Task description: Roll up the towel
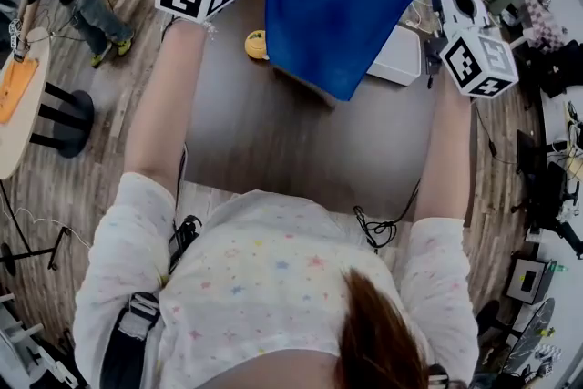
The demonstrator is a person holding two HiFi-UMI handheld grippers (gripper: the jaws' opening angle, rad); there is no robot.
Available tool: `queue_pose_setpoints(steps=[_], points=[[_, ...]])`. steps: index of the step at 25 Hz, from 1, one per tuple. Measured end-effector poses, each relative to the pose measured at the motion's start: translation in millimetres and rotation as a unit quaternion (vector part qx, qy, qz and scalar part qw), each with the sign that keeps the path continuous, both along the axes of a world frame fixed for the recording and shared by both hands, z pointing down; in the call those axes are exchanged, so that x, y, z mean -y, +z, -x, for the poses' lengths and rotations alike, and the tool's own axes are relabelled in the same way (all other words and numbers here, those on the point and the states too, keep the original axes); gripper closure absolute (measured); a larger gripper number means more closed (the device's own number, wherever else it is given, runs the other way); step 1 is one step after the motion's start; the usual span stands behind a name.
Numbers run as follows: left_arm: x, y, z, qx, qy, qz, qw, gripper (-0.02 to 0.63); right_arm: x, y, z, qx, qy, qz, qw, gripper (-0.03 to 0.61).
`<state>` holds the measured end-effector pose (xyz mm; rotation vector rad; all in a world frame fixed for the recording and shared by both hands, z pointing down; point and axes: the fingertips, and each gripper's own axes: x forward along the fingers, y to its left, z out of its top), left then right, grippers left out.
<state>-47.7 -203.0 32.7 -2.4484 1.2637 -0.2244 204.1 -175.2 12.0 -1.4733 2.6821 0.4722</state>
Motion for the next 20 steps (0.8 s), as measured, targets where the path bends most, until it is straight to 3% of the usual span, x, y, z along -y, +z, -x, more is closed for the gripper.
queue_pose_setpoints(steps=[3, 6, 15, 20], points=[[-15, -9, -7, -0.004, 0.009, -0.014, 0.9999, 0.585, -13, -1, -6, 0.0, 0.002, -0.009, 1.0, 0.565], [-33, 10, -2, -0.023, 0.023, -0.004, 0.9995, 0.584, -28, 25, 0, 0.0, -0.001, 0.003, 1.0, 0.565], [-108, 108, -14, -0.019, 0.079, 0.09, 0.9926, 0.584, -101, 139, -11, -0.01, -0.024, 0.111, 0.994, 0.563], [-153, 160, -23, -0.015, 0.113, 0.152, 0.9818, 0.584, -142, 186, -20, 0.002, -0.022, 0.177, 0.984, 0.563]])
